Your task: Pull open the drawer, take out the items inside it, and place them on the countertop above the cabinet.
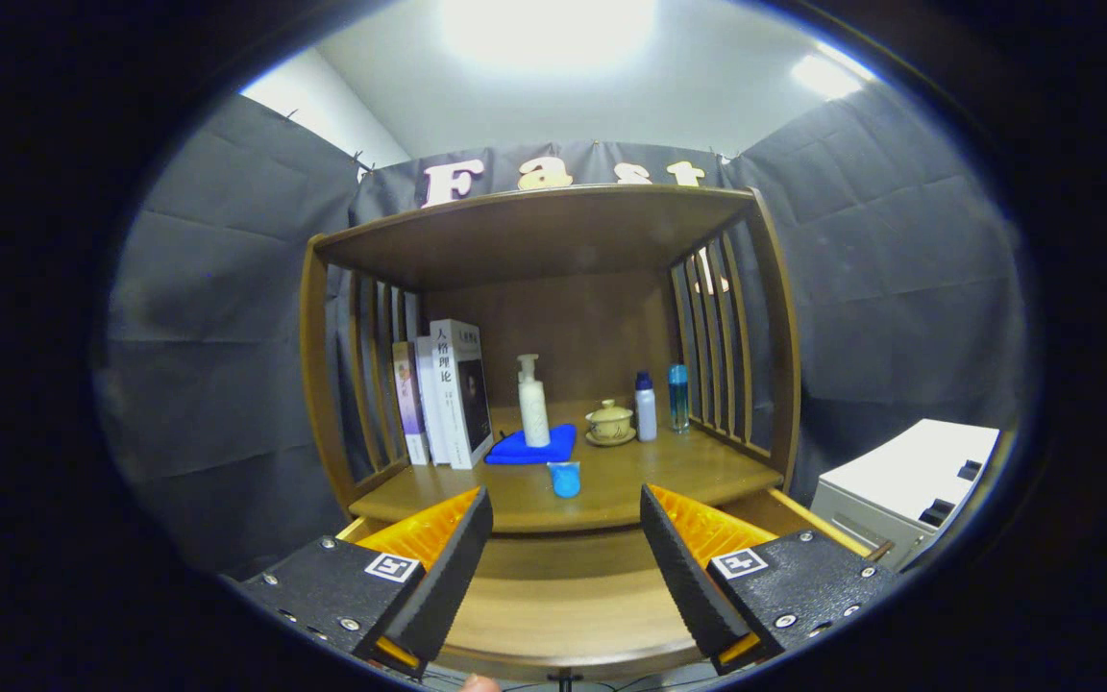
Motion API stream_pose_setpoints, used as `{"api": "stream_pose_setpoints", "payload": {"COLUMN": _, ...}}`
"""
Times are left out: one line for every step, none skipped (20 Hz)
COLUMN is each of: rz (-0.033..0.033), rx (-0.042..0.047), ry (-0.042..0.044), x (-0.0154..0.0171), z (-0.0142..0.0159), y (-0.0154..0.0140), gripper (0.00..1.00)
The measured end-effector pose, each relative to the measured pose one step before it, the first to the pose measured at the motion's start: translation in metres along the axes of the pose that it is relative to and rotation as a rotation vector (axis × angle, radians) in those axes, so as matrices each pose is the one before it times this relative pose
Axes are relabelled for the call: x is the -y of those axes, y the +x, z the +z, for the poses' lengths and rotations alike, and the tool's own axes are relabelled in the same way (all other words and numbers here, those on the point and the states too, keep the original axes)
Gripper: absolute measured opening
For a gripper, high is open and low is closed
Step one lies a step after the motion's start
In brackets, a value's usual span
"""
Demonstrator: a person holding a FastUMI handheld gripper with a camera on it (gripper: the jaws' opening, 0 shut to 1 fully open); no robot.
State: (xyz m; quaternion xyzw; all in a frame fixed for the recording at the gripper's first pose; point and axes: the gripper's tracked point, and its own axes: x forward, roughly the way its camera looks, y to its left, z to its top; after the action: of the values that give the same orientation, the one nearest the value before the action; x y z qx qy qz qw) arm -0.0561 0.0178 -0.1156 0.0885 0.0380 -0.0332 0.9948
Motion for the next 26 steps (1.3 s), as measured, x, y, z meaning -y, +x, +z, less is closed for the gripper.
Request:
{"api": "stream_pose_setpoints", "payload": {"rz": 0.00127, "rx": -0.00429, "ry": -0.00719, "x": 0.00100, "z": -0.00897, "y": -0.00810, "gripper": 0.95}}
{"api": "stream_pose_setpoints", "payload": {"rz": 0.00126, "rx": -0.01226, "ry": -0.01043, "x": 0.00062, "z": -0.00952, "y": -0.00593, "gripper": 0.95}}
{"api": "stream_pose_setpoints", "payload": {"rz": 0.00329, "rx": -0.01267, "ry": -0.01049, "x": -0.00025, "z": -0.01150, "y": -0.00598, "gripper": 0.95}}
{"api": "stream_pose_setpoints", "payload": {"rz": 0.00927, "rx": -0.01484, "ry": -0.00628, "x": -0.00194, "z": -0.01213, "y": -0.00461, "gripper": 0.95}}
{"api": "stream_pose_setpoints", "payload": {"rz": 0.01343, "rx": -0.01310, "ry": -0.00232, "x": -0.00327, "z": -0.01145, "y": -0.00359, "gripper": 0.95}}
{"api": "stream_pose_setpoints", "payload": {"rz": 0.00749, "rx": -0.01574, "ry": -0.00577, "x": -0.00026, "z": -0.01087, "y": -0.00201, "gripper": 0.95}}
{"api": "stream_pose_setpoints", "payload": {"rz": -0.01006, "rx": -0.01487, "ry": -0.00716, "x": 0.00266, "z": -0.01080, "y": -0.00170, "gripper": 0.95}}
{"api": "stream_pose_setpoints", "payload": {"rz": -0.00833, "rx": -0.01667, "ry": -0.00218, "x": 0.00251, "z": -0.01008, "y": -0.00074, "gripper": 0.95}}
{"api": "stream_pose_setpoints", "payload": {"rz": 0.00101, "rx": -0.01990, "ry": -0.00067, "x": -0.00126, "z": -0.01116, "y": -0.00026, "gripper": 0.95}}
{"api": "stream_pose_setpoints", "payload": {"rz": 0.00251, "rx": 0.03734, "ry": -0.02360, "x": -0.00216, "z": 0.00437, "y": -0.00292, "gripper": 0.95}}
{"api": "stream_pose_setpoints", "payload": {"rz": -0.00321, "rx": 0.00201, "ry": -0.01385, "x": 0.00135, "z": -0.00065, "y": 0.00295, "gripper": 0.96}}
{"api": "stream_pose_setpoints", "payload": {"rz": -0.00101, "rx": -0.00089, "ry": -0.00125, "x": -0.00122, "z": -0.00178, "y": -0.00100, "gripper": 0.95}}
{"api": "stream_pose_setpoints", "payload": {"rz": -0.00773, "rx": 0.00998, "ry": 0.01132, "x": 0.00128, "z": 0.00005, "y": -0.00071, "gripper": 0.96}}
{"api": "stream_pose_setpoints", "payload": {"rz": -0.00305, "rx": 0.00553, "ry": 0.01578, "x": -0.00090, "z": -0.00016, "y": -0.00355, "gripper": 0.95}}
{"api": "stream_pose_setpoints", "payload": {"rz": -0.00553, "rx": 0.00618, "ry": 0.00124, "x": 0.00124, "z": 0.00151, "y": -0.00382, "gripper": 0.95}}
{"api": "stream_pose_setpoints", "payload": {"rz": -0.00292, "rx": 0.00221, "ry": -0.01147, "x": 0.00166, "z": -0.00026, "y": -0.00562, "gripper": 0.95}}
{"api": "stream_pose_setpoints", "payload": {"rz": -0.00150, "rx": 0.00053, "ry": -0.01594, "x": 0.00116, "z": -0.00155, "y": -0.00509, "gripper": 0.95}}
{"api": "stream_pose_setpoints", "payload": {"rz": -0.00186, "rx": -0.02028, "ry": -0.00918, "x": 0.00112, "z": -0.00712, "y": -0.00452, "gripper": 0.95}}
{"api": "stream_pose_setpoints", "payload": {"rz": 0.00191, "rx": -0.01701, "ry": 0.00017, "x": -0.00099, "z": -0.00750, "y": -0.00308, "gripper": 0.95}}
{"api": "stream_pose_setpoints", "payload": {"rz": 0.00093, "rx": -0.01103, "ry": -0.00113, "x": 0.00048, "z": -0.00615, "y": -0.00277, "gripper": 0.95}}
{"api": "stream_pose_setpoints", "payload": {"rz": -0.00407, "rx": -0.00229, "ry": -0.00312, "x": 0.00150, "z": -0.00244, "y": 0.00173, "gripper": 0.95}}
{"api": "stream_pose_setpoints", "payload": {"rz": 0.00040, "rx": -0.00267, "ry": -0.00322, "x": 0.00107, "z": -0.00148, "y": 0.00186, "gripper": 0.95}}
{"api": "stream_pose_setpoints", "payload": {"rz": -0.00375, "rx": 0.00126, "ry": -0.00271, "x": 0.00073, "z": 0.00008, "y": 0.00348, "gripper": 0.95}}
{"api": "stream_pose_setpoints", "payload": {"rz": -0.00250, "rx": -0.01203, "ry": -0.00354, "x": 0.00147, "z": -0.00207, "y": 0.00181, "gripper": 0.95}}
{"api": "stream_pose_setpoints", "payload": {"rz": -0.00040, "rx": 0.02048, "ry": 0.00307, "x": -0.00037, "z": 0.00324, "y": 0.00113, "gripper": 0.95}}
{"api": "stream_pose_setpoints", "payload": {"rz": 0.00035, "rx": -0.00612, "ry": 0.00281, "x": -0.00040, "z": -0.00261, "y": -0.00010, "gripper": 0.95}}
